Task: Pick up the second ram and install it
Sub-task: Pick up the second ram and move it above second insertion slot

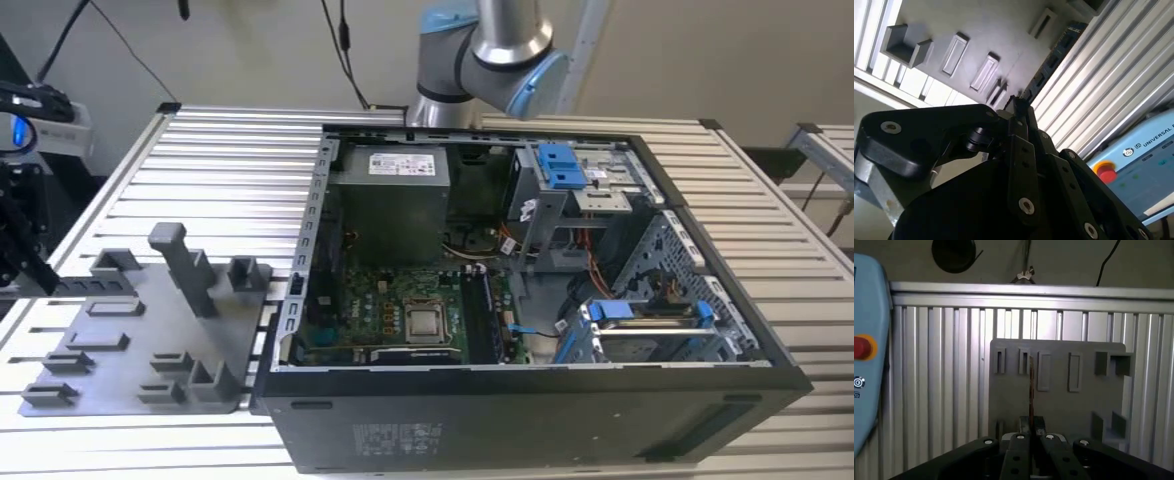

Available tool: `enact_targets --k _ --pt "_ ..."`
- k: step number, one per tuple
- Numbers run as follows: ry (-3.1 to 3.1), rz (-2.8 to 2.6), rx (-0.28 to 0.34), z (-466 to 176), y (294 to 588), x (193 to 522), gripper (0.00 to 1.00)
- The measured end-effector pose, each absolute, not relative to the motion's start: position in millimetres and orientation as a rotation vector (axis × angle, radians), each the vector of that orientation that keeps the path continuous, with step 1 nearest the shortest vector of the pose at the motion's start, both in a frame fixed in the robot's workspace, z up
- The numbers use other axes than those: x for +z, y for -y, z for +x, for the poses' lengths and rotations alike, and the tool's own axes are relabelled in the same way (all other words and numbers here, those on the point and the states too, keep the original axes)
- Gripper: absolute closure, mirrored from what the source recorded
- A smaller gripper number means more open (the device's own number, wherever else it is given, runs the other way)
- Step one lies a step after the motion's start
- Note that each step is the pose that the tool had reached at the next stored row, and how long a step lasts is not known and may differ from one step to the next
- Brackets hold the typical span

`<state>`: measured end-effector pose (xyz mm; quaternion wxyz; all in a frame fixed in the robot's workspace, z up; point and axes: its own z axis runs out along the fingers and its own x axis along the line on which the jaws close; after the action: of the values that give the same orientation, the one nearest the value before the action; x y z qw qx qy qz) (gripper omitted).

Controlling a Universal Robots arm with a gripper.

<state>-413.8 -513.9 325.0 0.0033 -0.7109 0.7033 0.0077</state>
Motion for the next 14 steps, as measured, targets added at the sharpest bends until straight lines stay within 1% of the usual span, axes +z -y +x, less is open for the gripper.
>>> enact_targets --k 6,14 --pt "-2.205 -2.229 0.024 -414 510 331 0.86" --pt "-2.205 -2.228 0.024 -414 499 336 0.86"
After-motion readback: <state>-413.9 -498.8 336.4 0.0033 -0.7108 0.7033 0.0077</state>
